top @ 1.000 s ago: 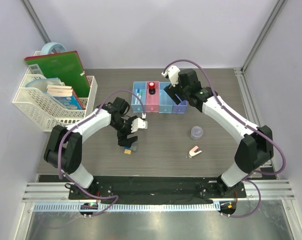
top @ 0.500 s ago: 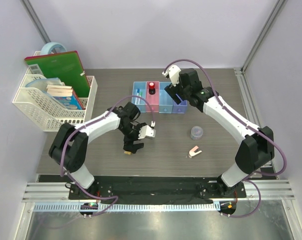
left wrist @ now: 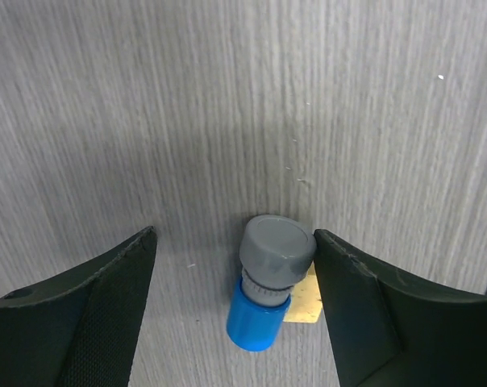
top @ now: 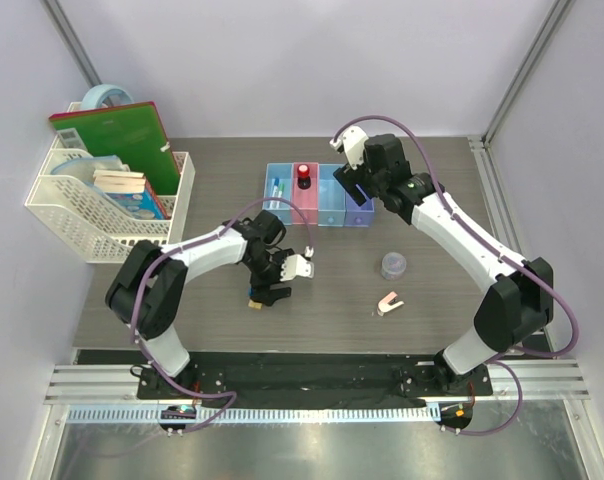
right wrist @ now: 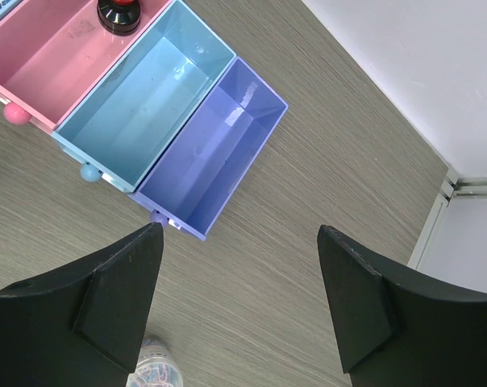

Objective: Sort the stationery into containers
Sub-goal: Pick up the stationery from the center of the board.

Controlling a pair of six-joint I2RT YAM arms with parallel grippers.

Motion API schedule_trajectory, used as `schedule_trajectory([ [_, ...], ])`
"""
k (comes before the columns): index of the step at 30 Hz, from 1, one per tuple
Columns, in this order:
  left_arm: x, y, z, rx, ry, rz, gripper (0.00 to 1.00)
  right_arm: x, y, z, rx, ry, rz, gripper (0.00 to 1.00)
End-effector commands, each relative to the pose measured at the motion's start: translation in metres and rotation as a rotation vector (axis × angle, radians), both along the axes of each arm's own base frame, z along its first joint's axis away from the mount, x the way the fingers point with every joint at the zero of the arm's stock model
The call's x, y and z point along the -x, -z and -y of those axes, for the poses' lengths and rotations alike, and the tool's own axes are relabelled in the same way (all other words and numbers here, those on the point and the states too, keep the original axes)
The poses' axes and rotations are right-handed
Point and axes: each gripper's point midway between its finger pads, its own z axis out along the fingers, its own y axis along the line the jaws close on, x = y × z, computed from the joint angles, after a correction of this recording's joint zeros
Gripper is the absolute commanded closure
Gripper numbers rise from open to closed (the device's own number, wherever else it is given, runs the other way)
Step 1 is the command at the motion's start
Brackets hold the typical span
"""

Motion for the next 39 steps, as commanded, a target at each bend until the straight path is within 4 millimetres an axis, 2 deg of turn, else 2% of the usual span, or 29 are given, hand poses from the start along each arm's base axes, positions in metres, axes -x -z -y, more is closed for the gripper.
schedule_trajectory([
  [1, -0.005, 0.007, 0.006, 0.000, -0.012, 0.015, 0.24, 0.002, -0.029, 0.001, -0.055, 0.008, 0.064, 0.18],
  [4, -0.003, 0.009, 0.008, -0.003, -0.009, 0.006, 0.27, 0.002, -0.030, 0.001, -0.054, 0.007, 0.066, 0.18],
  [6, -0.002, 0.010, 0.009, -0.010, -0.007, 0.006, 0.34, 0.002, -0.032, 0.002, -0.056, 0.008, 0.070, 0.18],
  [9, 0.000, 0.012, 0.009, -0.020, -0.006, 0.001, 0.46, 0.002, -0.032, 0.003, -0.055, 0.011, 0.071, 0.18],
  [10, 0.000, 0.012, 0.009, -0.025, -0.007, 0.004, 0.59, 0.002, -0.032, 0.003, -0.056, 0.010, 0.071, 0.18],
  [11, -0.001, 0.011, 0.009, -0.027, -0.009, 0.005, 0.66, 0.003, -0.032, 0.002, -0.056, 0.010, 0.072, 0.18],
  [13, -0.001, 0.010, 0.008, -0.040, -0.013, 0.005, 0.74, 0.003, -0.031, 0.003, -0.057, 0.009, 0.068, 0.18],
  [16, -0.004, 0.007, 0.007, -0.049, -0.018, 0.019, 0.78, 0.003, -0.031, 0.003, -0.061, 0.010, 0.067, 0.18],
  [18, -0.006, 0.004, 0.006, -0.053, -0.019, 0.027, 0.74, 0.003, -0.031, 0.002, -0.063, 0.010, 0.069, 0.18],
  [19, -0.007, 0.003, 0.005, -0.060, -0.022, 0.030, 0.66, 0.003, -0.032, 0.002, -0.065, 0.009, 0.070, 0.18],
  [23, -0.009, -0.002, 0.005, -0.060, -0.028, 0.040, 0.64, 0.003, -0.033, 0.002, -0.069, 0.009, 0.072, 0.18],
  [24, -0.011, -0.004, 0.006, -0.056, -0.032, 0.047, 0.60, 0.003, -0.033, 0.002, -0.070, 0.007, 0.071, 0.18],
  [25, -0.011, -0.005, 0.007, -0.054, -0.036, 0.051, 0.50, 0.004, -0.033, 0.003, -0.069, 0.007, 0.070, 0.18],
  [28, -0.019, -0.012, 0.010, -0.045, -0.056, 0.081, 0.41, 0.004, -0.033, 0.002, -0.070, 0.006, 0.070, 0.17],
  [33, -0.026, -0.021, 0.010, -0.040, -0.074, 0.116, 0.37, 0.004, -0.034, 0.003, -0.072, 0.008, 0.072, 0.17],
  [39, -0.029, -0.008, 0.002, -0.101, -0.085, 0.117, 0.37, 0.004, -0.036, 0.002, -0.078, 0.005, 0.075, 0.17],
])
